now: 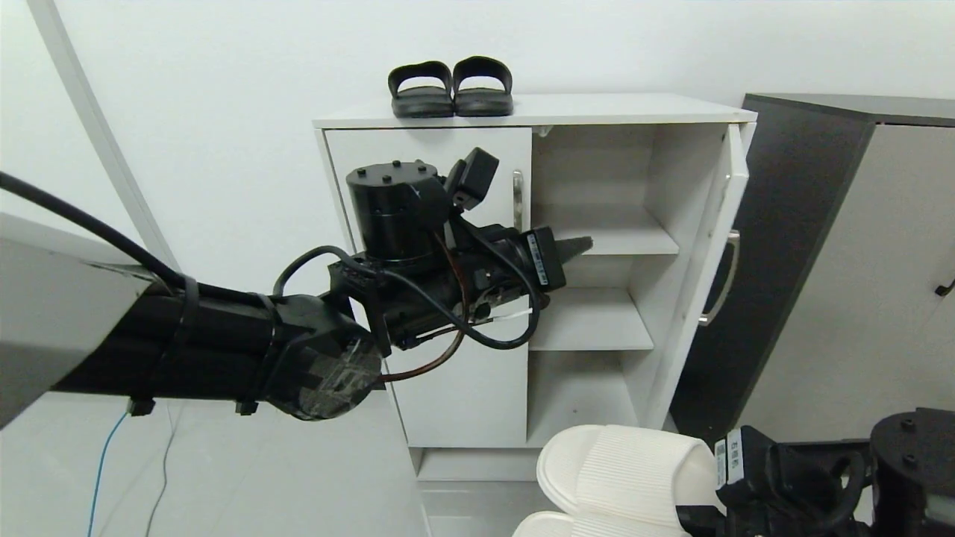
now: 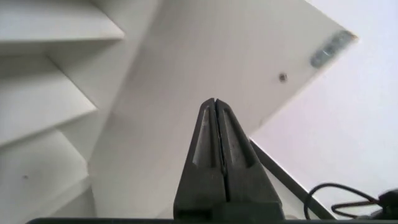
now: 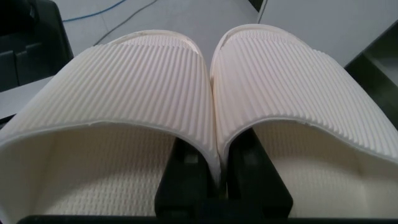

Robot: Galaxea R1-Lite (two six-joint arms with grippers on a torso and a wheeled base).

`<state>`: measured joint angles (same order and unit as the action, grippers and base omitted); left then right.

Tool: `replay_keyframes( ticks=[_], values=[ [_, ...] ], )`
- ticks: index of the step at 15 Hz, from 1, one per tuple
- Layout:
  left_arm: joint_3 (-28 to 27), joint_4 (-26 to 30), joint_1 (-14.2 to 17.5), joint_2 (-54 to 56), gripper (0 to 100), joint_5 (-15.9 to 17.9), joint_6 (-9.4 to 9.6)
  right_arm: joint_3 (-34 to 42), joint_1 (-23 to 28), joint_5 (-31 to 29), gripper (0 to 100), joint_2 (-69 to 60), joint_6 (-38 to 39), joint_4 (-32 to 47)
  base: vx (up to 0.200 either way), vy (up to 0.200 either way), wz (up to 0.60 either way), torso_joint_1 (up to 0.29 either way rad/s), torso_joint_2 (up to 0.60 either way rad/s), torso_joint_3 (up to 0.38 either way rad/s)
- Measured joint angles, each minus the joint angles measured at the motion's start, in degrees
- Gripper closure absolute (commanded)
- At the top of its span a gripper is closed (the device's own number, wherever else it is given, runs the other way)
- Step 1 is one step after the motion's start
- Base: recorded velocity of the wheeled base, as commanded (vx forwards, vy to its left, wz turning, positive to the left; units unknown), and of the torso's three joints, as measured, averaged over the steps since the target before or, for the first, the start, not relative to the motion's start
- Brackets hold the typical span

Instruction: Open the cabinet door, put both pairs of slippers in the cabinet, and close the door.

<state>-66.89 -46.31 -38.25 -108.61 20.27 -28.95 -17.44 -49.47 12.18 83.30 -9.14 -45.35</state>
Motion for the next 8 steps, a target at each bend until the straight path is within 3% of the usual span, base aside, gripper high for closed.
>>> replay_keyframes(
  ticks=[4, 8],
  values=[
    [4.66, -2.49, 3.97, 3.04, 100, -0.02, 0.38, 0.09, 0.83, -0.13, 100, 0.16, 0.26, -0.09, 0.0, 0.0, 0.0, 0.0, 0.0, 0.0],
    [19.02, -3.47, 9.35, 15.64, 100, 0.09, 0.63, 0.02, 1.27, -0.15, 100, 0.52, 0.28, -0.11, 0.0, 0.0, 0.0, 0.0, 0.0, 0.0]
  ],
)
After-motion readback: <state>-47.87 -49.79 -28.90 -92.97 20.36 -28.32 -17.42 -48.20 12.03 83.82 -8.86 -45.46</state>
